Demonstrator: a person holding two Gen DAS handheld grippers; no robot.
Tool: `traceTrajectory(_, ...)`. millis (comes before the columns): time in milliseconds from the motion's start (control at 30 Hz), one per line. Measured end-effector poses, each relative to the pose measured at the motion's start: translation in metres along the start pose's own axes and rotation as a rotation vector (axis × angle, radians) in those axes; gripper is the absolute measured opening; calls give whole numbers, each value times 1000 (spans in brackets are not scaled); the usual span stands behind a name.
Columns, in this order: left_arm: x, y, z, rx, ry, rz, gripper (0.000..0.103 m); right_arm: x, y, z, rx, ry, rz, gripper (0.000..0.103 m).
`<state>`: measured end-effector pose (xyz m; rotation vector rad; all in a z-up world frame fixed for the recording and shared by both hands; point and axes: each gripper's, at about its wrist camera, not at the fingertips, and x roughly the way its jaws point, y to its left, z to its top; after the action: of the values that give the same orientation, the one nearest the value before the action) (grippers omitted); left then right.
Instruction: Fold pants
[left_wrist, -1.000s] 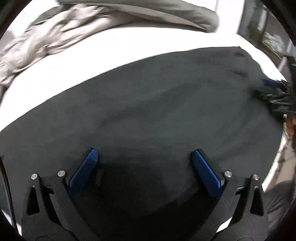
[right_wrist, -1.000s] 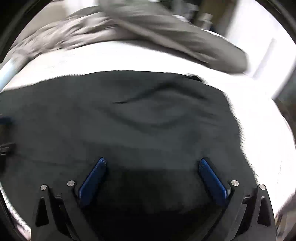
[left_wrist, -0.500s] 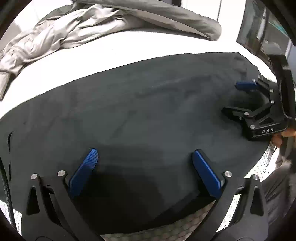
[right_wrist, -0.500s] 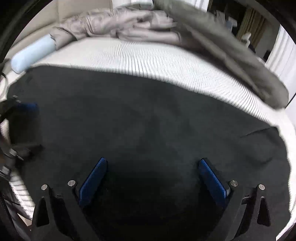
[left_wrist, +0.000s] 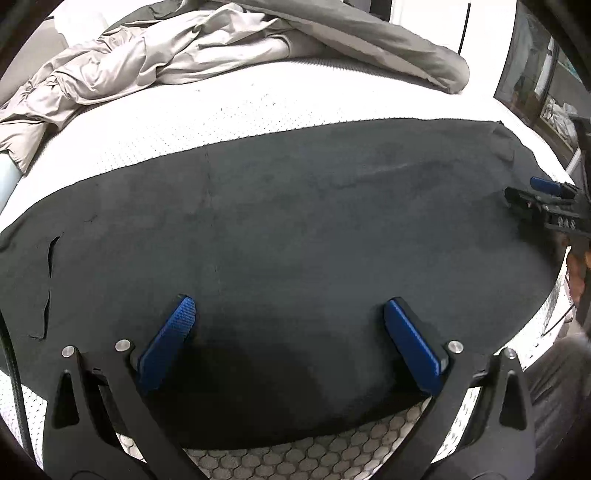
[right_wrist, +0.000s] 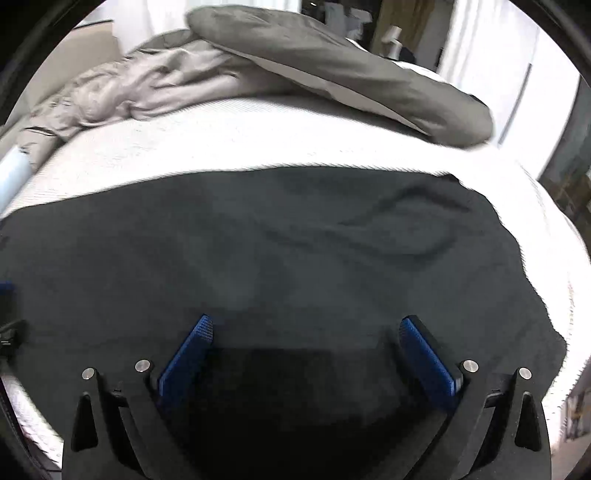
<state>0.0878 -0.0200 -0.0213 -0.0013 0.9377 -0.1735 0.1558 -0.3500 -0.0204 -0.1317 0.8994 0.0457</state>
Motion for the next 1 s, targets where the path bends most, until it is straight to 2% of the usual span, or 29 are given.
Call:
traceTrajectory(100,4,-2,2,11,-2,2,102,-13,43,-4,-81,-15,83,103)
traceTrajectory(200,9,-2,4,42,0,5,102,-4,79,-14,-210,29,79,103)
traceTrajectory(267,12,-1,5,54,10,11,102,13,89,-13,-278,49,65,102)
traceTrajectory(333,13,1,6,53,14,12,102,10,76,-21,-261,37,86,102)
traceTrajectory(367,13,1,7,52,19,12,102,10,67,-20,-247,40,66,102)
traceTrajectory(433,15,2,9,55,27,15,102,0,42,-27,-231,28,0,102)
traceTrajectory(533,16,1,13,59,45,27,102,-3,-16,-33,-159,26,-120,102)
traceTrajectory(600,14,2,17,51,49,40,102,-5,-47,-40,-103,24,-160,102)
traceTrajectory(700,6,3,22,30,9,53,102,-9,-80,-46,-36,24,-145,102)
traceTrajectory(800,2,-3,30,12,-31,32,102,-25,-74,-41,-30,-9,-76,103)
traceTrajectory(933,19,-15,42,5,-14,16,102,-36,-29,-35,-129,-53,29,103)
traceTrajectory(1000,34,-17,44,23,42,37,102,-26,-2,-36,-158,-6,99,103)
